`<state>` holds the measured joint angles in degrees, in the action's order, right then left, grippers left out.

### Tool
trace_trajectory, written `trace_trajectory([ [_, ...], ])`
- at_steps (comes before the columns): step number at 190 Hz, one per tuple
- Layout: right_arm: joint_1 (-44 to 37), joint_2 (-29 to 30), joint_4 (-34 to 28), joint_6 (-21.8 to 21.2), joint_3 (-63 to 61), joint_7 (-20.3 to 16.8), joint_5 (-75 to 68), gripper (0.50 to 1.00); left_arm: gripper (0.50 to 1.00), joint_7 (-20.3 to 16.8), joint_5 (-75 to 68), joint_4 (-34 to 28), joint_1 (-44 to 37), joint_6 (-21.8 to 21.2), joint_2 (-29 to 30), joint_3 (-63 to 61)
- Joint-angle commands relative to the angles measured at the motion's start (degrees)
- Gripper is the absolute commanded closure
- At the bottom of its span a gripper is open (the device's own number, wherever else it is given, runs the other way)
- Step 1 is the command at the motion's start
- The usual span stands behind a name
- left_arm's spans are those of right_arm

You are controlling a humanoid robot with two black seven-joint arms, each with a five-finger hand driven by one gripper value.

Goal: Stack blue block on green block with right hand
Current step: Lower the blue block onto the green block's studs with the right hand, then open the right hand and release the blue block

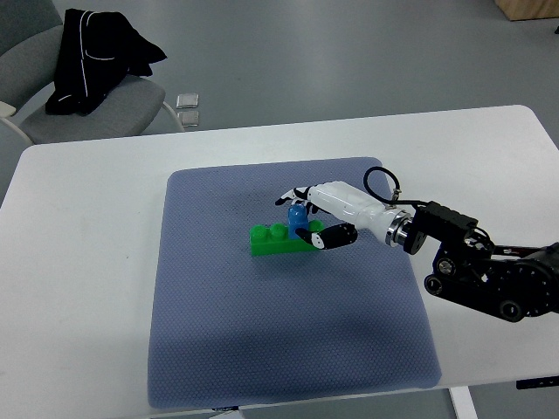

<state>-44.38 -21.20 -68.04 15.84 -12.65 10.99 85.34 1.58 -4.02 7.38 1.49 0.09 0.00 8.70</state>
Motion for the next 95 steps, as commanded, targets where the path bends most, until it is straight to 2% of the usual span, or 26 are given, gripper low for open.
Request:
trace_trajectory([
  [1,0.08,0.19,0.01,0.07,0.0,0.0,0.0,0.987,0.5,0.0,-0.02,0.0,0.0,0.0,0.0,0.0],
  [31,0.25,1.33,0.1,0.07,0.0,0.0,0.09,0.987,0.5,0.0,-0.02,0.0,0.0,0.0,0.0,0.0],
  [45,0.25,1.33,0.1,0.07,0.0,0.0,0.0,0.967,0.5,0.0,-0.02,0.0,0.0,0.0,0.0,0.0],
  [62,0.25,1.24,0.1,0.16,0.0,-0.09,0.0,0.906,0.5,0.0,-0.02,0.0,0.0,0.0,0.0,0.0],
  [69,0.25,1.24,0.1,0.16,-0.09,-0.09,-0.08,0.84,0.5,0.0,-0.02,0.0,0.0,0.0,0.0,0.0],
  [87,0.25,1.24,0.1,0.16,-0.09,-0.09,-0.08,0.812,0.5,0.0,-0.02,0.0,0.0,0.0,0.0,0.0],
  [95,0.25,1.24,0.1,0.16,-0.18,-0.09,-0.17,0.781,0.5,0.0,-0.02,0.0,0.0,0.0,0.0,0.0],
])
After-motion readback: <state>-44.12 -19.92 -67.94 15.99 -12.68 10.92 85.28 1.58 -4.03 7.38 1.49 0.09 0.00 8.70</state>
